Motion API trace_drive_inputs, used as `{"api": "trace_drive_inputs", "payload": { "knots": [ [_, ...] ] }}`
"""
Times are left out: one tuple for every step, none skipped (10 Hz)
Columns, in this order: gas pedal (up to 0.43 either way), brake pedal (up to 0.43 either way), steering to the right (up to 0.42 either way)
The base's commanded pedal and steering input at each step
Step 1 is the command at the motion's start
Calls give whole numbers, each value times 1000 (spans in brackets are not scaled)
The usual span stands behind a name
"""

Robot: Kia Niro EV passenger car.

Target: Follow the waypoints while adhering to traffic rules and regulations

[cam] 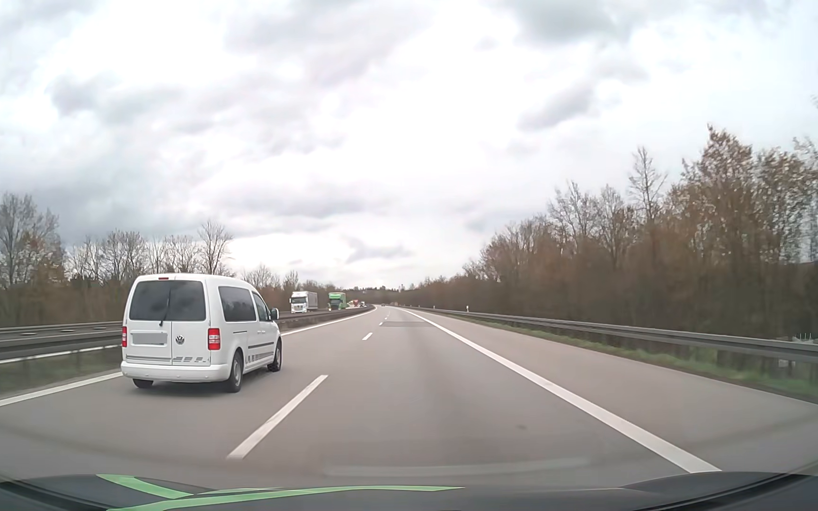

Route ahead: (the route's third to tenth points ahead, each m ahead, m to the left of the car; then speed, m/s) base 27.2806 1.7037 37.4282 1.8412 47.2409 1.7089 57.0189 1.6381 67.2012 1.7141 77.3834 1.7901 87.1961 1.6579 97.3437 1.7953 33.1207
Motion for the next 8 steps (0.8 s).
{"api": "trace_drive_inputs", "payload": {
  "knots": [
    [429,0,-3],
    [429,0,-4],
    [429,0,-4],
    [429,0,-4],
    [429,0,-4],
    [429,0,-4],
    [429,0,-4],
    [429,0,-5]
  ]
}}
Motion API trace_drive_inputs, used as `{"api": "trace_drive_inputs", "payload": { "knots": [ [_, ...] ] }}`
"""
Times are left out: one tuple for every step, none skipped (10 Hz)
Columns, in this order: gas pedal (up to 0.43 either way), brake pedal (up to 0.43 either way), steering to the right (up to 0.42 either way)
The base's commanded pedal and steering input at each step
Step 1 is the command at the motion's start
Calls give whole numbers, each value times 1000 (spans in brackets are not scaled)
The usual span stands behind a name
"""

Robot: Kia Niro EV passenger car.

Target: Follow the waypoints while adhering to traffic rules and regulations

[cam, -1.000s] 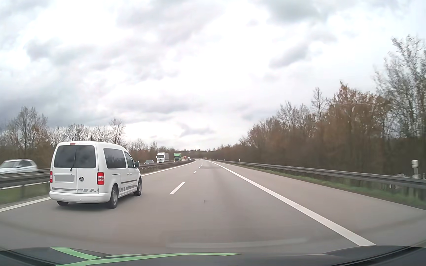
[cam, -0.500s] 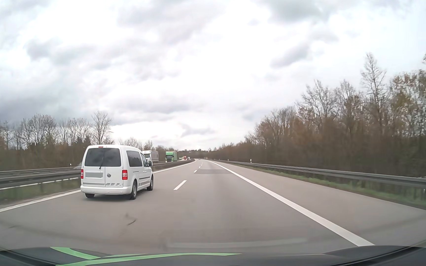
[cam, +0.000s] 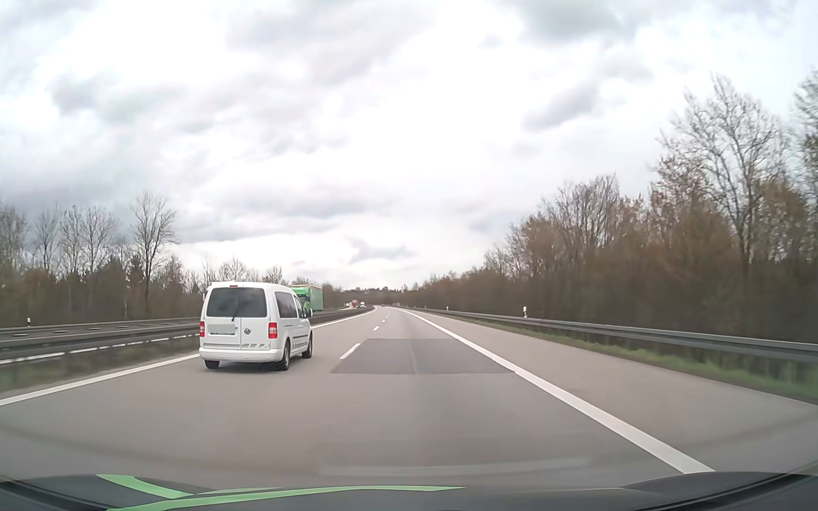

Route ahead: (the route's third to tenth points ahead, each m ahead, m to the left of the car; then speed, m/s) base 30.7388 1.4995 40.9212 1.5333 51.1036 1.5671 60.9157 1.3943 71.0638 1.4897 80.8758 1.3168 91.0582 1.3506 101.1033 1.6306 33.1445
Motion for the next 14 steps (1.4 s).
{"api": "trace_drive_inputs", "payload": {
  "knots": [
    [421,0,-5],
    [409,0,-5],
    [409,0,-5],
    [409,0,-5],
    [409,0,-5],
    [398,0,-5],
    [398,0,-4],
    [398,0,-4],
    [398,0,-3],
    [398,0,-3],
    [398,0,-3],
    [398,0,-3],
    [398,0,-4],
    [398,0,-3]
  ]
}}
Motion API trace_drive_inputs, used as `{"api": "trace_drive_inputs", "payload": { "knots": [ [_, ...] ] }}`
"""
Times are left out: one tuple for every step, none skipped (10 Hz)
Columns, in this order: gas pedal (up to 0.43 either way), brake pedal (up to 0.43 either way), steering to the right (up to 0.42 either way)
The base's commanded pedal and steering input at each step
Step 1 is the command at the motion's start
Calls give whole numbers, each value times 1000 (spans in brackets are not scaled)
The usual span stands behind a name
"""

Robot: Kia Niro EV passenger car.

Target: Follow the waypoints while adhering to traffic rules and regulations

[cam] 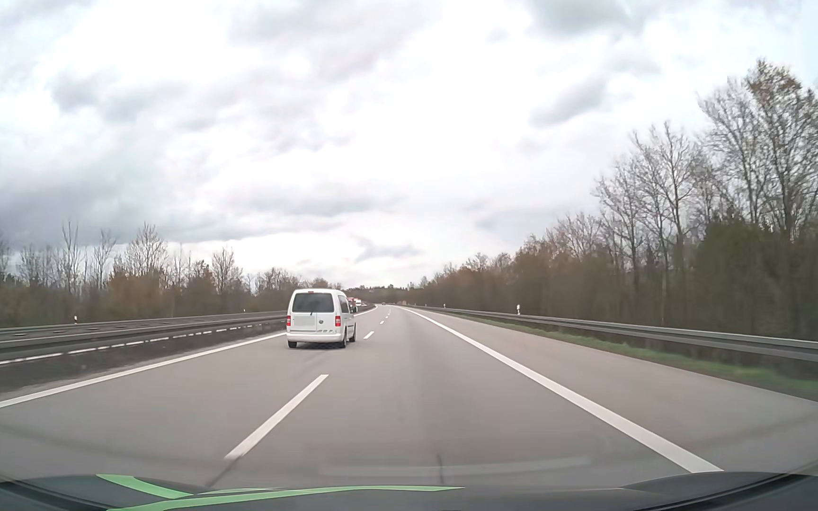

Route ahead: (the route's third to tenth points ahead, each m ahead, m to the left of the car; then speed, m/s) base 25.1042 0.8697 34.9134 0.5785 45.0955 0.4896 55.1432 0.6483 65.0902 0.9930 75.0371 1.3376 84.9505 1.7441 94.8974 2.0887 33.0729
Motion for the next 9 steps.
{"api": "trace_drive_inputs", "payload": {
  "knots": [
    [398,0,-4],
    [398,0,-5],
    [398,0,-4],
    [398,0,-5],
    [398,0,-4],
    [398,0,-4],
    [398,0,-4],
    [398,0,-4],
    [398,0,-4]
  ]
}}
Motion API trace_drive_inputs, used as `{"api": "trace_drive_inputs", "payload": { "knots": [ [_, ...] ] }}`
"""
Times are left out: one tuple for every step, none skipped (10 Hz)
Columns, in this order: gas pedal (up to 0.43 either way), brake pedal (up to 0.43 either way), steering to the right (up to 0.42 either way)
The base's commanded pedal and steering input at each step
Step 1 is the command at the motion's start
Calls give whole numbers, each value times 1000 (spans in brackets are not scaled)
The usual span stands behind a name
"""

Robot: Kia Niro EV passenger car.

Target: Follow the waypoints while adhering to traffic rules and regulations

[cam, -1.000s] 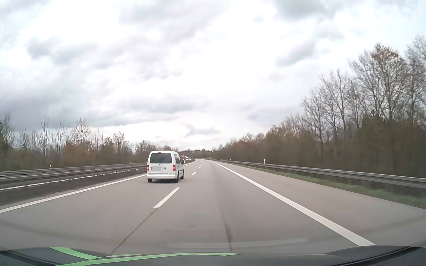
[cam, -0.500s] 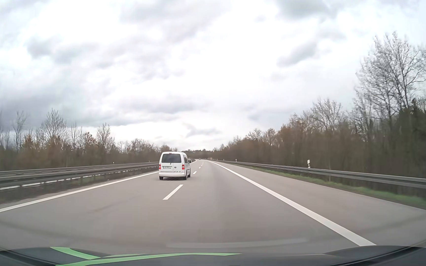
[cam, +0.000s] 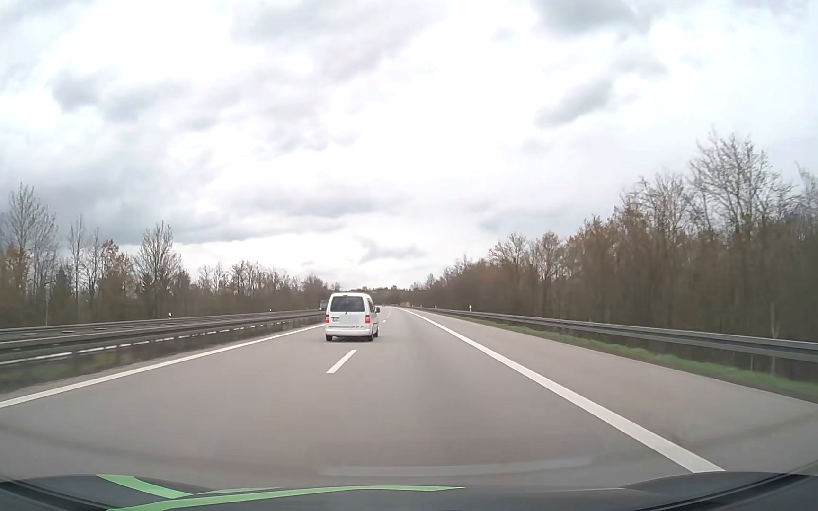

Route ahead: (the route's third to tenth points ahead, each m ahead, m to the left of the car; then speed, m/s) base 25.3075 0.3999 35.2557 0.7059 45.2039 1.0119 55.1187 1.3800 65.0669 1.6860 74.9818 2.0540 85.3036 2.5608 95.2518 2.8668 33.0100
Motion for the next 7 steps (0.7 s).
{"api": "trace_drive_inputs", "payload": {
  "knots": [
    [398,0,-3],
    [398,0,-3],
    [398,0,-3],
    [398,0,-3],
    [398,0,-4],
    [398,0,-3],
    [409,0,-3]
  ]
}}
